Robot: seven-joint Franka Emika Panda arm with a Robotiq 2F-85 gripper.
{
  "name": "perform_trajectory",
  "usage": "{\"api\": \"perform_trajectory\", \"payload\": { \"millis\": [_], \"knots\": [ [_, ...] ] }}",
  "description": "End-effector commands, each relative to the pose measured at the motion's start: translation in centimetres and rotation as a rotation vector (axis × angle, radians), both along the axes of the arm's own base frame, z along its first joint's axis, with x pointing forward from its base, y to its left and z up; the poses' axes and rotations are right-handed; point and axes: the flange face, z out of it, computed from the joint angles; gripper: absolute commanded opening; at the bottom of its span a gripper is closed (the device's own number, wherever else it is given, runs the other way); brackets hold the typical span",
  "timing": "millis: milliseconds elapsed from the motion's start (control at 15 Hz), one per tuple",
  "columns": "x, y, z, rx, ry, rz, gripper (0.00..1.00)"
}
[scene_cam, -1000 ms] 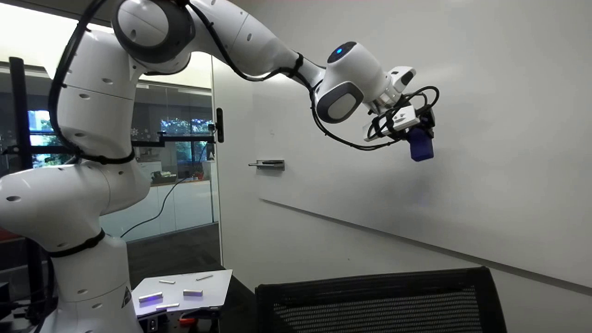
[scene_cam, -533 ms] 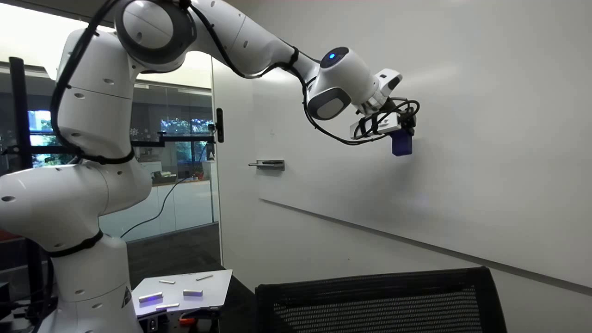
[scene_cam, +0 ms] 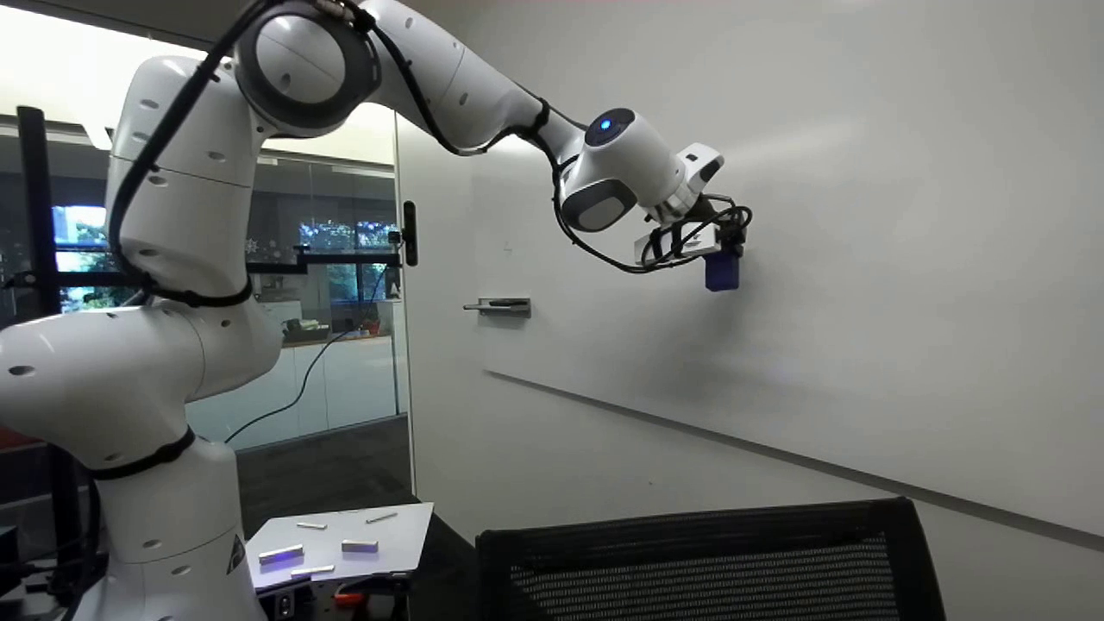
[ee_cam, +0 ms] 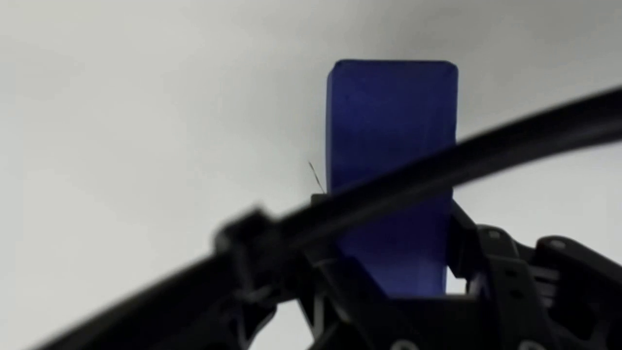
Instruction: Pick up the purple duster on the table and use it to wipe the whiteboard
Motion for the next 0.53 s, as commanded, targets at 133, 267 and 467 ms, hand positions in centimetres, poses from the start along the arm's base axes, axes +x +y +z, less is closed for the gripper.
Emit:
{"api": "perform_trajectory", "payload": {
  "millis": [133, 267, 467],
  "knots": [
    [0.7, 4.3, -1.6, 0.087, -0.024, -0.103, 0.30],
    [1.0, 5.4, -2.6, 0.137, 0.001, -0.162, 0.30],
    [1.8, 7.1, -3.9, 0.201, 0.030, -0.228, 0.30]
  ]
}}
